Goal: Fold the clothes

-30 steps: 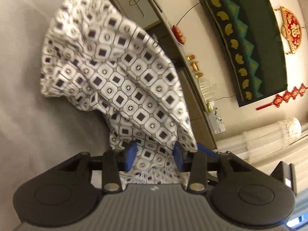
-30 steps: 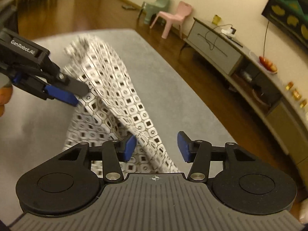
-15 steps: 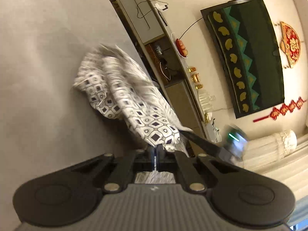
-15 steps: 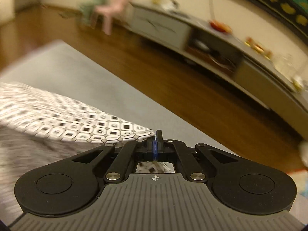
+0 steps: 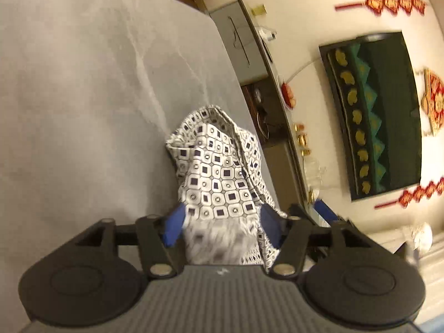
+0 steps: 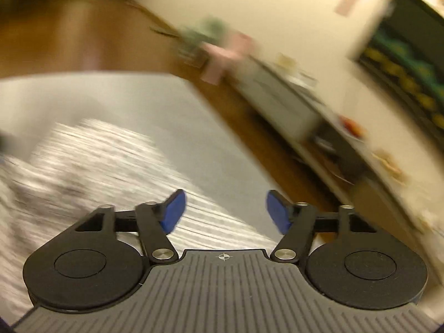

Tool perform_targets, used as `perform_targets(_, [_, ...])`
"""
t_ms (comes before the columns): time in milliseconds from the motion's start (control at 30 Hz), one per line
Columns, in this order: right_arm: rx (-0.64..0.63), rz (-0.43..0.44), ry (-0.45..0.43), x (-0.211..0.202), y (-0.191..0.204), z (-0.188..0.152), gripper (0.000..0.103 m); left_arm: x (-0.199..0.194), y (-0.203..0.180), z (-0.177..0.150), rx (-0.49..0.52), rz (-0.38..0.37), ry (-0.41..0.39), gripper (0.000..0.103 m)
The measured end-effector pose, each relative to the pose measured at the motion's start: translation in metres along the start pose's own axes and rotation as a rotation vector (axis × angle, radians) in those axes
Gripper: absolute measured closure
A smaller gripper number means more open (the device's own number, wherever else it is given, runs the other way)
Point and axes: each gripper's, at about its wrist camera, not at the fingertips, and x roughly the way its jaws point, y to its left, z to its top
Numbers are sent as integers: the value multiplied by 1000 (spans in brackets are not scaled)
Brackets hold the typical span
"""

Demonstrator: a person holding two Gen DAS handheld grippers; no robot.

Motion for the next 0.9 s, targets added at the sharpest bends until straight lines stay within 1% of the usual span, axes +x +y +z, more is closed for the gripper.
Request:
perform_targets(33, [8, 87, -3, 4, 10, 5, 36, 9, -2, 3, 28, 15, -5, 41])
perform_targets(67, [12, 158, 1, 10, 19, 10, 36, 16, -2, 6, 51, 40, -7, 45])
perform_targets(100, [0, 198, 12, 17, 30, 11, 36, 23, 0, 8, 67, 65, -9, 54])
perform_targets(133, [-27, 203, 26, 22, 44, 11, 37, 26, 4, 8, 65, 64, 0, 63])
perform_targets(167, [-51, 191, 48, 29, 54, 12, 46, 28, 8, 8, 64, 63, 10, 86])
perform_targets(200, [-55, 196, 82, 39, 56, 13, 55, 30, 10, 9, 63, 61, 19, 95])
perform_targets(233, [-37, 222, 120, 49, 53, 15, 82, 31, 12, 8, 65, 60, 26, 98])
perform_targets(267, [-8, 245, 146, 55, 49, 18, 103, 29, 11, 8, 80, 57, 19, 101])
perform_targets(300, [10, 245, 154, 56, 44, 22, 103, 27, 10, 8, 94, 55, 12, 102])
perform_targets(400, [30, 219, 127, 51, 31, 41, 103, 19, 7, 5, 118, 29, 0, 102])
perform_targets(467, [47, 170, 99, 42, 23, 52, 103, 12, 5, 3, 117, 15, -13, 102])
perform_targets(533, [71, 99, 77, 44, 6, 70, 103, 6, 3, 2, 107, 10, -37, 103])
perform_targets(600, [53, -29, 63, 56, -14, 92, 103, -5, 3, 2, 81, 7, -76, 103])
perform_targets(667, [33, -198, 48, 75, -27, 117, 103, -29, 8, -4, 54, 32, -154, 103])
perform_targets(700, [39, -274, 45, 87, -34, 123, 103, -45, 13, -11, 32, 71, -215, 103])
perform_targets(733, [43, -331, 44, 99, -38, 126, 103, -56, 15, -17, 25, 154, -287, 102])
perform_targets(767, [47, -368, 44, 108, -40, 125, 81, -62, 16, -20, 19, 239, -336, 102])
perform_targets(800, [69, -377, 42, 111, -43, 122, 66, -63, 21, -18, -16, 271, -348, 102])
perform_targets(833, [105, -373, 39, 111, -47, 118, 44, -62, 27, -16, -45, 275, -334, 102])
perform_targets(867, [148, -356, 29, 106, -52, 112, 36, -58, 28, -16, -48, 286, -315, 102])
perform_targets(900, [197, -326, 10, 95, -56, 103, 34, -55, 29, -15, -50, 295, -296, 102])
